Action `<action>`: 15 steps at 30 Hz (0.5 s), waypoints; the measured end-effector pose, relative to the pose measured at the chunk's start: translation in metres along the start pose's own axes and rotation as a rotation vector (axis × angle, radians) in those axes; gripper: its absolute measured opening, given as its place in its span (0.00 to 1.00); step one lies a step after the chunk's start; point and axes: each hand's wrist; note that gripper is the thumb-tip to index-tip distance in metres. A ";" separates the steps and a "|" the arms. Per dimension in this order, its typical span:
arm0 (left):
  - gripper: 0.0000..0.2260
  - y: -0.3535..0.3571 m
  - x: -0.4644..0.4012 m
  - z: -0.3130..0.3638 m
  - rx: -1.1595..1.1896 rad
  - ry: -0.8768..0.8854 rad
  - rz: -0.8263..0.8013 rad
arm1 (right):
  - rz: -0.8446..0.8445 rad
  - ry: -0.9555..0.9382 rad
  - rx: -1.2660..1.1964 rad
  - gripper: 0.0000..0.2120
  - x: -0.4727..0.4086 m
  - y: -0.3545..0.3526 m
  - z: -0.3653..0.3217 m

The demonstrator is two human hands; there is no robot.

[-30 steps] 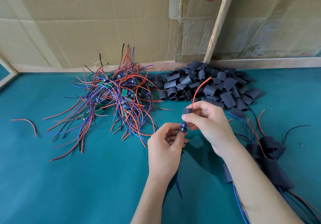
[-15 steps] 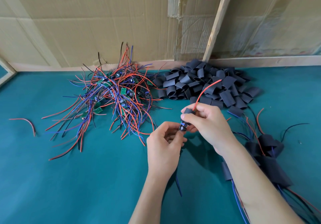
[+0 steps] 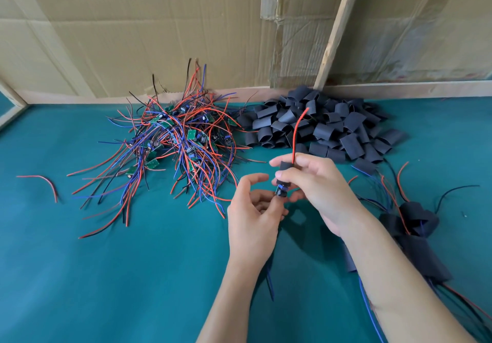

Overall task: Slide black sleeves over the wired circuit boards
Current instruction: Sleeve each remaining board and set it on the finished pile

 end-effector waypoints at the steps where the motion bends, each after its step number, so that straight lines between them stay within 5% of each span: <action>1: 0.15 0.000 0.000 0.000 -0.006 0.001 0.004 | 0.002 0.009 -0.005 0.08 0.000 0.001 0.000; 15: 0.17 -0.002 0.001 0.006 0.073 -0.011 -0.015 | 0.007 0.059 -0.168 0.18 -0.001 -0.004 0.002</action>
Point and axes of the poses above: each hand's wrist, its own x-axis away from the middle knuckle, its own y-axis out of the palm, z = x × y, and after that the axes turned 15 degrees about -y, right-handed
